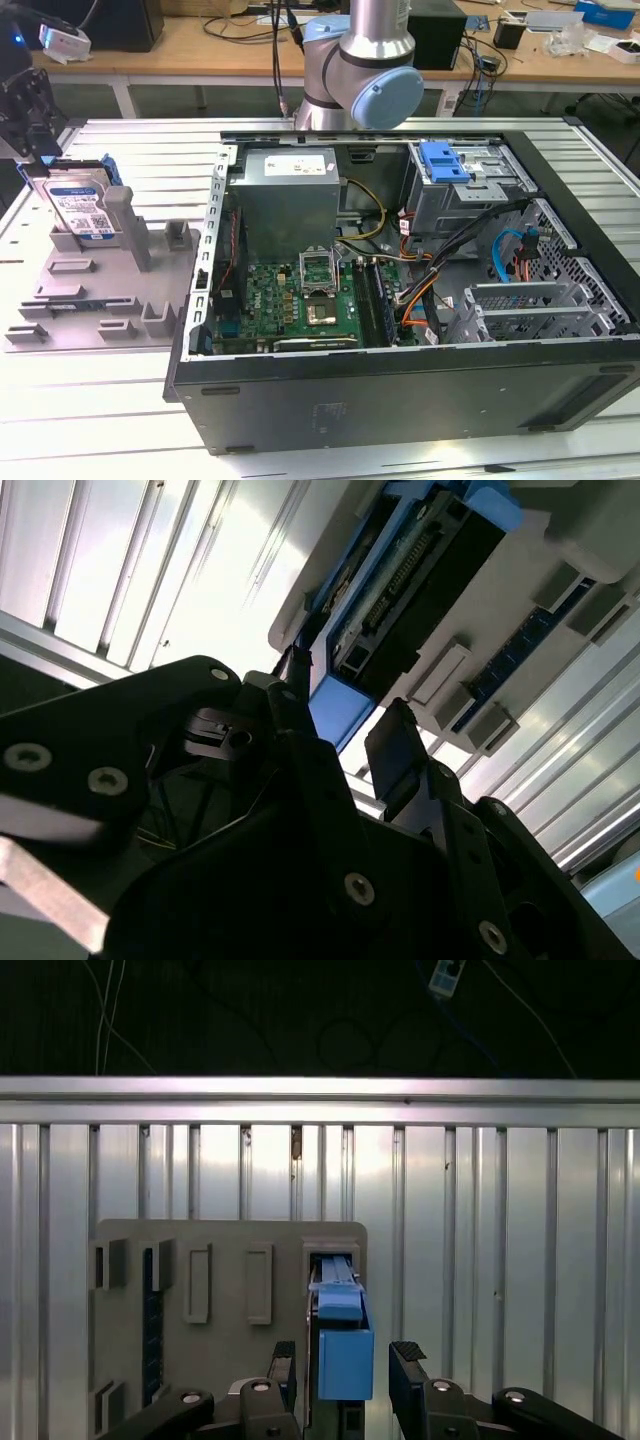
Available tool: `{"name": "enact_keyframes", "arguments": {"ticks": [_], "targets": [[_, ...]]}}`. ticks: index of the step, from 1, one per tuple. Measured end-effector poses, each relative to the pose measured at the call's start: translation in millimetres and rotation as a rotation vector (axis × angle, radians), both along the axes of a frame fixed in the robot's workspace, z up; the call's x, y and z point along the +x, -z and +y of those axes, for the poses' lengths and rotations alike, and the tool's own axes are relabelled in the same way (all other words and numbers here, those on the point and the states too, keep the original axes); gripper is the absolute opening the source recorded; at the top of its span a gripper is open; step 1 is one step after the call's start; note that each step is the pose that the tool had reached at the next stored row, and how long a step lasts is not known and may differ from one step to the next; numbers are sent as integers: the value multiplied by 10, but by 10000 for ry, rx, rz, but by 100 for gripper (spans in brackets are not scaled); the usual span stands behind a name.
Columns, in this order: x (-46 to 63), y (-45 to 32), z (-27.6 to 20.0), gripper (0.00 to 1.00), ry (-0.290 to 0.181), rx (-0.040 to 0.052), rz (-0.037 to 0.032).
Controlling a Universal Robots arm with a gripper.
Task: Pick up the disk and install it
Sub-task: 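Pick up the disk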
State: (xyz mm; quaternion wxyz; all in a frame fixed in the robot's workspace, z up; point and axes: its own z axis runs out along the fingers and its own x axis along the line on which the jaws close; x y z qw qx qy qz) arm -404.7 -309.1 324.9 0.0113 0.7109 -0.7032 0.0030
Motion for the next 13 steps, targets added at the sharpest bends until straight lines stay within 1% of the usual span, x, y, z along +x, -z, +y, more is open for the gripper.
{"name": "enact_keyframes", "arguments": {"ticks": [13], "targets": [[-2, 75, -5, 50, -75, 1, -2]]}}
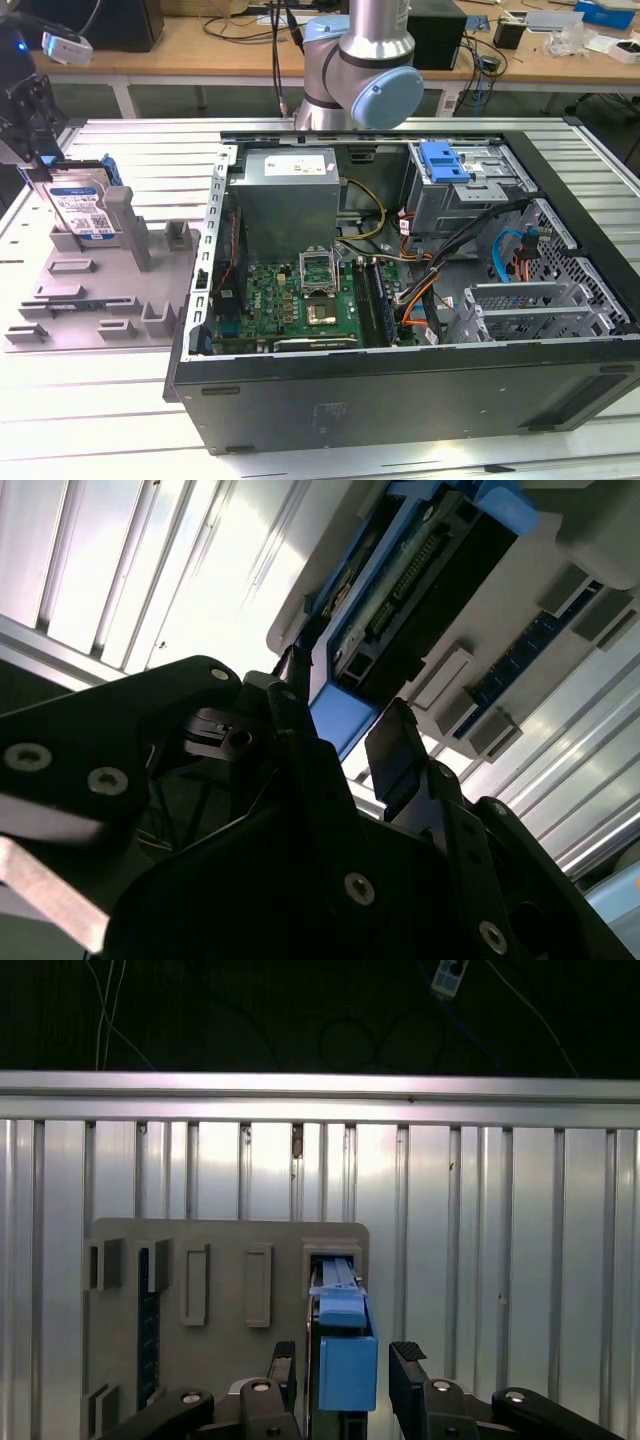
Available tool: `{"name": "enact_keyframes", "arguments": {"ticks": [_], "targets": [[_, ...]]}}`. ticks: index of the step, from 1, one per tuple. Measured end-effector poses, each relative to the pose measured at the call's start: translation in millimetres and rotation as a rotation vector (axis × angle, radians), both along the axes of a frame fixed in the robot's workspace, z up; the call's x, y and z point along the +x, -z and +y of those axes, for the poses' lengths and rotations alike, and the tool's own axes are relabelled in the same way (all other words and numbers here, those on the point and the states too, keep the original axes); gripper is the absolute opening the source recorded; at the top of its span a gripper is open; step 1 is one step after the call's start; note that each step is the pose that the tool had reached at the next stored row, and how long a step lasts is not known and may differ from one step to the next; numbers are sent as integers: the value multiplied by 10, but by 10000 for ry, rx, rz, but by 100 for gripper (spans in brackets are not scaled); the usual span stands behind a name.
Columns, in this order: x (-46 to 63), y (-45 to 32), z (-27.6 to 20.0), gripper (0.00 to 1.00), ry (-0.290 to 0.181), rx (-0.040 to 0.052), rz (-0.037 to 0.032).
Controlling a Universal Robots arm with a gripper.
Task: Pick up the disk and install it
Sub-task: 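Pick up the disk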
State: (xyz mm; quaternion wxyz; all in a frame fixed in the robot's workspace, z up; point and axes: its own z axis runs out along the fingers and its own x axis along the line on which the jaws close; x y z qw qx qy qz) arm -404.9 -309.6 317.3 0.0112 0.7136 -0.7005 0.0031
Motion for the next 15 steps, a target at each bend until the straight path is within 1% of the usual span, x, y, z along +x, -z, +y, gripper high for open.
{"name": "enact_keyframes", "arguments": {"ticks": [4, 8, 14, 15], "targets": [[0, 17, -2, 50, -14, 0, 0], [0, 57, -5, 50, -40, -1, 1], [-1, 88, -5, 50, -56, 0, 2], [-1, 94, -5, 48, -58, -1, 2]]}}
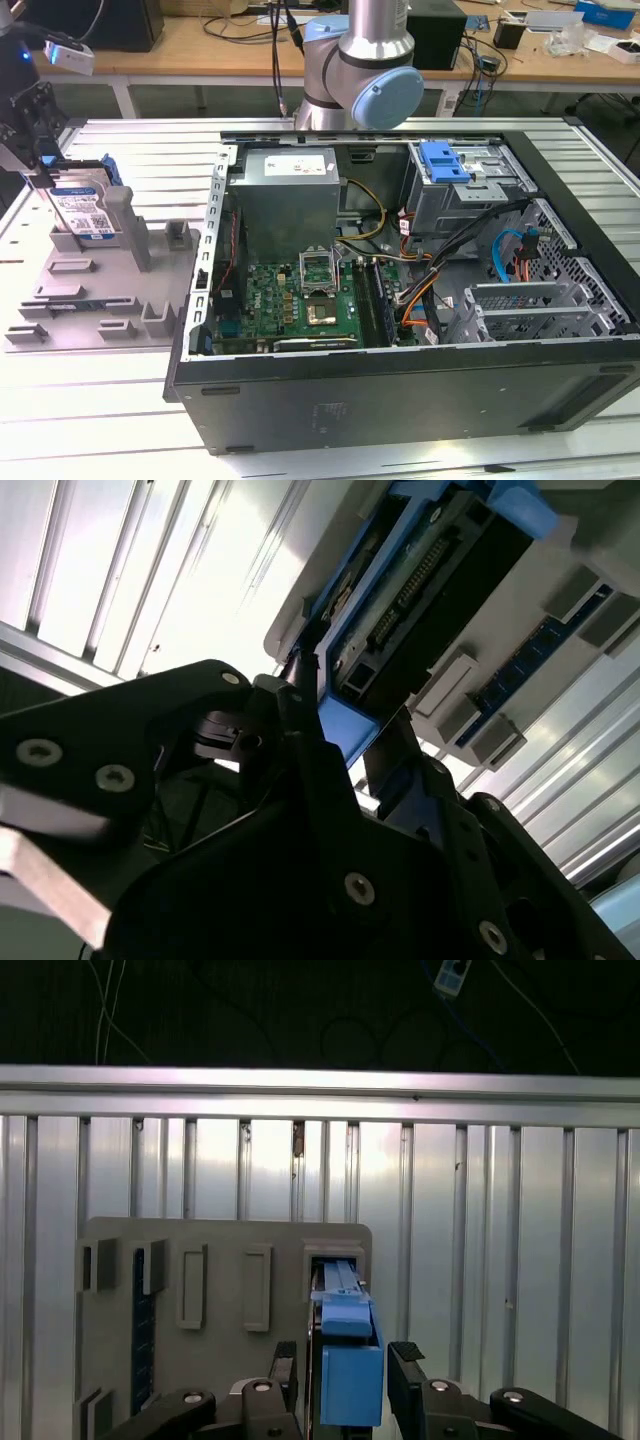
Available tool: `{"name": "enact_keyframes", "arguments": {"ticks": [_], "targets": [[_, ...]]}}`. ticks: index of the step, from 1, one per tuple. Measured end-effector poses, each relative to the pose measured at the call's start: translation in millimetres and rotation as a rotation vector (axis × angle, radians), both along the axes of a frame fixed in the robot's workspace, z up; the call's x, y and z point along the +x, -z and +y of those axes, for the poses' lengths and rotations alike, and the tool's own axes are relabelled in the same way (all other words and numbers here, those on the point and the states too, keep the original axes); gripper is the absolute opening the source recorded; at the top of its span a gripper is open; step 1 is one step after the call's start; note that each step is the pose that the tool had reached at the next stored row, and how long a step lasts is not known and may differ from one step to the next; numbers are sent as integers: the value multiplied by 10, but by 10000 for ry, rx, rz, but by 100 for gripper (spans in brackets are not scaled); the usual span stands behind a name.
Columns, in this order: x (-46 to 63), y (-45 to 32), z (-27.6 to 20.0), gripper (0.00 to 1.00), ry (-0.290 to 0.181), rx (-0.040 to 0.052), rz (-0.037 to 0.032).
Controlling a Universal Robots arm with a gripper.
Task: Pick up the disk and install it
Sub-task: 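Pick up the disk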
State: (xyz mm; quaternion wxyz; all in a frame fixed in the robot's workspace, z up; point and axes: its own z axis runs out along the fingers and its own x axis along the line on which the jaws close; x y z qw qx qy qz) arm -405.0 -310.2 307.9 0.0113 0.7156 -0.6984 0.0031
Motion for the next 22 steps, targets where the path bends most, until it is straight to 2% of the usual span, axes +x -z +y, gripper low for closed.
{"name": "enact_keyframes", "arguments": {"ticks": [1, 2, 15, 22], "targets": [[0, 5, 0, 48, -2, 1, 0], [0, 11, 0, 41, -4, 1, 0], [-1, 81, 0, 41, -23, 1, -1], [-1, 93, 0, 41, -24, -15, -1]]}}
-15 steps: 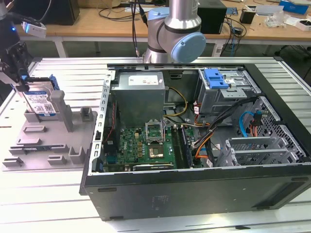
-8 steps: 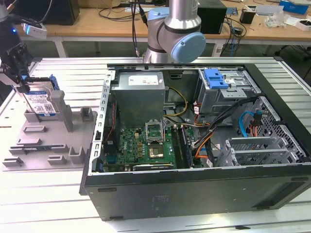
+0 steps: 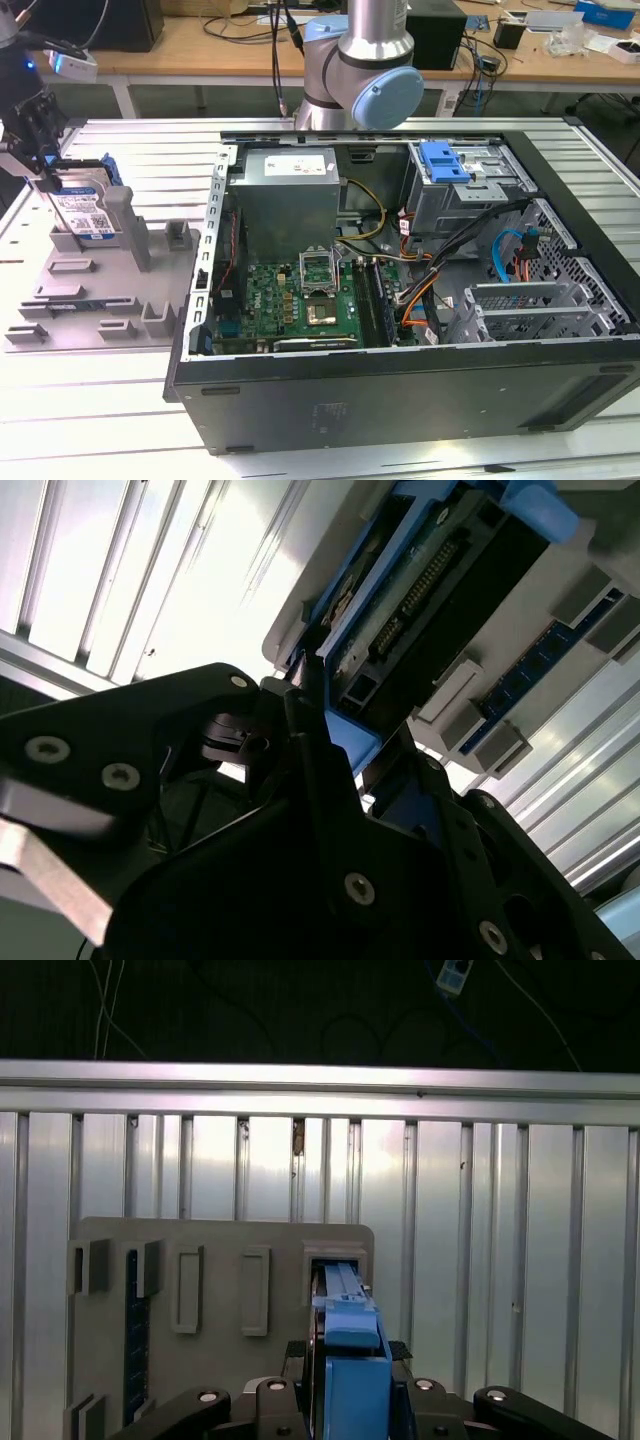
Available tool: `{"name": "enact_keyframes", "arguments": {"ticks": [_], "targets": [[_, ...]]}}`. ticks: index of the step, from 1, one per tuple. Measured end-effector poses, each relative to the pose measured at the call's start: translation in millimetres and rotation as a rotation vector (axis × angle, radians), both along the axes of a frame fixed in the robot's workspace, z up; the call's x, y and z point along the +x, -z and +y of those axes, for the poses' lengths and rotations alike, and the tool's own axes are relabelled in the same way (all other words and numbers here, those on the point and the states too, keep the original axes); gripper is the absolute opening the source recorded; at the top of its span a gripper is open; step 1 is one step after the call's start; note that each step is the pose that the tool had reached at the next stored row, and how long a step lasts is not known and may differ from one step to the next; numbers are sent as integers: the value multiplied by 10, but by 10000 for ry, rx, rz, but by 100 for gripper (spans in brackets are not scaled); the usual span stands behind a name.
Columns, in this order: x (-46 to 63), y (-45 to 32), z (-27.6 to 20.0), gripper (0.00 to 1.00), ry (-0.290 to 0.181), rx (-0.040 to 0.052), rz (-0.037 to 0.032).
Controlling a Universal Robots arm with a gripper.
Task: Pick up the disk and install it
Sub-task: 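Pick up the disk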
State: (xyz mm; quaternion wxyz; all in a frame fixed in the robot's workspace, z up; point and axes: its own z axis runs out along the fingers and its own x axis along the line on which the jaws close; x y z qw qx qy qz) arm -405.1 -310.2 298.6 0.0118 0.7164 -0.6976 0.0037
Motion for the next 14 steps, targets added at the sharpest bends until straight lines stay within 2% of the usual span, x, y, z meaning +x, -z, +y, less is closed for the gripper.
{"name": "enact_keyframes", "arguments": {"ticks": [14], "targets": [[0, 8, 0, 37, 0, -31, 0]]}}
